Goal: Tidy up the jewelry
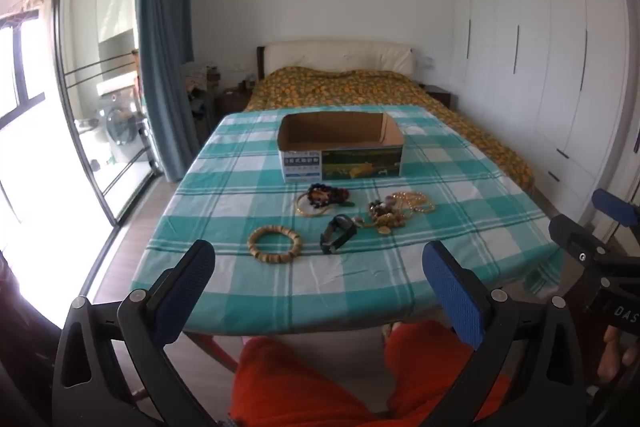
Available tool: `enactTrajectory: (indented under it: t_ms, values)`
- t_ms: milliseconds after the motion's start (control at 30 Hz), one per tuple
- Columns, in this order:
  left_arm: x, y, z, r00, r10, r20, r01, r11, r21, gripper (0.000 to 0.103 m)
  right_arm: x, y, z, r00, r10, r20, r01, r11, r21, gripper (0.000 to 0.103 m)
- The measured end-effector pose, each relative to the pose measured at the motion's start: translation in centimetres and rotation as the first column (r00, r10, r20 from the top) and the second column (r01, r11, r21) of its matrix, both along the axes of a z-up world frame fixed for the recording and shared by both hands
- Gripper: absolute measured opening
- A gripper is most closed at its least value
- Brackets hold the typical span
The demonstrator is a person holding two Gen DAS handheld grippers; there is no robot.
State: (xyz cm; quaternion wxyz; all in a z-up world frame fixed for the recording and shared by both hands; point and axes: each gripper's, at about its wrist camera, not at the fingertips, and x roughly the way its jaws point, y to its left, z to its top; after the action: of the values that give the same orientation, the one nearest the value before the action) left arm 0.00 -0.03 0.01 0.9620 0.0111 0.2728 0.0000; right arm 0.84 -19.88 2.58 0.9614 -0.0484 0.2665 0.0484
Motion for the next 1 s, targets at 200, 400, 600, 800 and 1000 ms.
enactTrajectory:
  t_ms: [200,400,600,800,1000]
  values:
    - [0.0,-0.5,0.0,1.000,0.003,-0.002,-0.003,1.000,0.004,0.103,0.0,-0.1,0.1,1.000,-0.002,0.002,0.002,1.000,-0.002,0.096]
    - [-0.4,-0.7,0.4,1.000,0.004,0.007,-0.004,1.000,-0.005,0.103,-0.1,0.4,0.2,1.000,0.000,0.007,0.000,1.000,-0.010,0.096]
    - [0.1,0.1,0.2,1.000,0.007,0.005,-0.007,1.000,-0.020,0.103,0.0,0.1,0.3,1.000,0.005,0.013,-0.005,1.000,-0.009,0.096]
    - [0.3,0.3,0.1,1.000,0.010,-0.005,-0.010,1.000,-0.023,0.103,0.0,0.0,0.3,1.000,0.006,0.013,-0.006,1.000,-0.010,0.096]
    - [0.4,0.4,0.0,1.000,0.016,-0.010,-0.017,1.000,-0.026,0.103,-0.1,0.0,0.3,1.000,0.008,0.020,-0.008,1.000,-0.012,0.096]
